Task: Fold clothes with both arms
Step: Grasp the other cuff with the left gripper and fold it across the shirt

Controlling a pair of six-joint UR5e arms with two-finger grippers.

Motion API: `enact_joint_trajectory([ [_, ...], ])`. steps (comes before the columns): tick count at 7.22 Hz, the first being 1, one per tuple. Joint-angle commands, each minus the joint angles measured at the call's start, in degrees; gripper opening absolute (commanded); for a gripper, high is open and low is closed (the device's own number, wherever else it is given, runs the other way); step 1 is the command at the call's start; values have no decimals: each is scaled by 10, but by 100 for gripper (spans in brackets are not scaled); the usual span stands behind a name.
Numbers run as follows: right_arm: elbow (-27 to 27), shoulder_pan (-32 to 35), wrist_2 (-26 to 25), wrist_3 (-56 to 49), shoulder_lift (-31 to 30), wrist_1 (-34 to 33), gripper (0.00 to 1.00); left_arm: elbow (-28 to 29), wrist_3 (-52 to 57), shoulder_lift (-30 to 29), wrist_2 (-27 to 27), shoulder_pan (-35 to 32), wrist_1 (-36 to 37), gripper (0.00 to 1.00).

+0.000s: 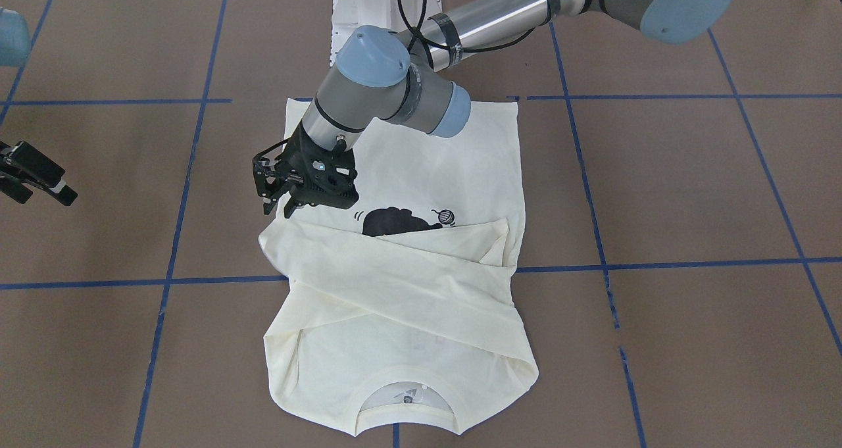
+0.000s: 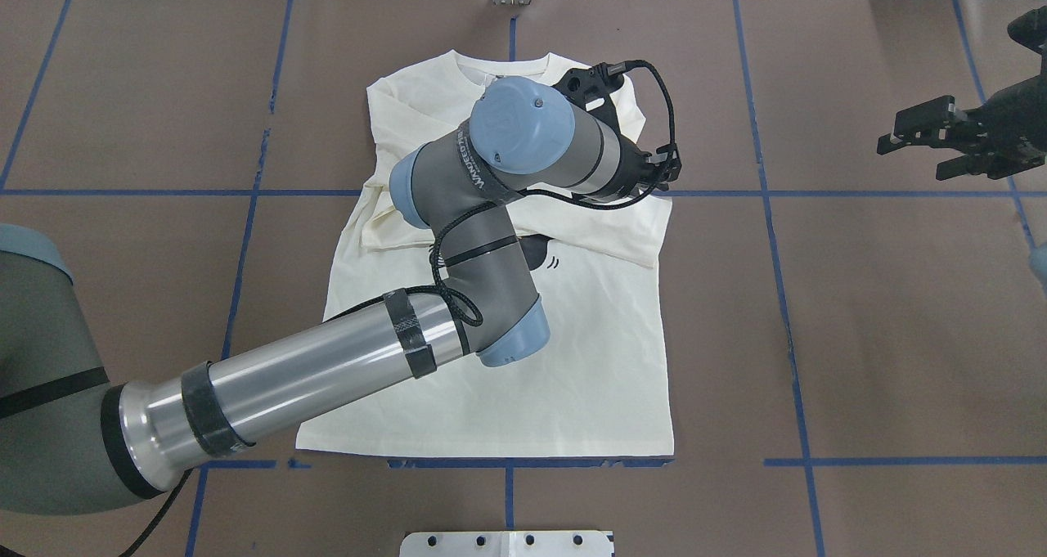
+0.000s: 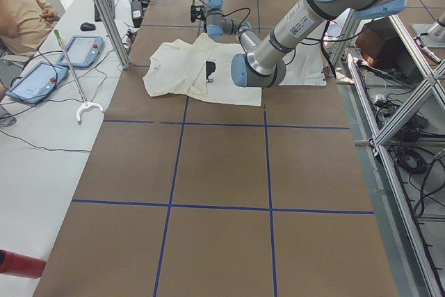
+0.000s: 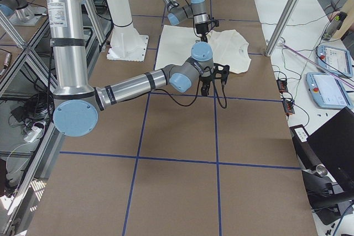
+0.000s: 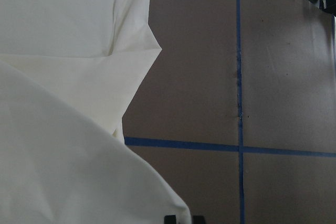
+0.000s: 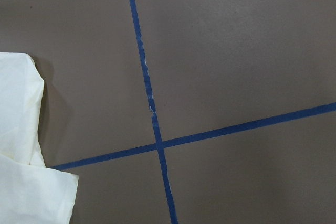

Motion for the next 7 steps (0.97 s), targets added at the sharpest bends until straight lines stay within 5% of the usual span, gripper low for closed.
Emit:
enact_joint_trajectory([
  [1, 5, -61, -38, 61, 32, 0, 100, -127, -6, 84, -24, -3, 28, 83],
  [3, 64, -210, -172, 225, 38, -7, 100, -286, 89, 227, -56, -46, 78, 83],
  [5, 114, -378, -293, 395, 31, -9, 97, -364, 129, 311, -60, -61, 106, 82],
  [7, 149, -525, -433, 506, 45, -120, 96, -393, 131, 360, -83, -84, 109, 82],
])
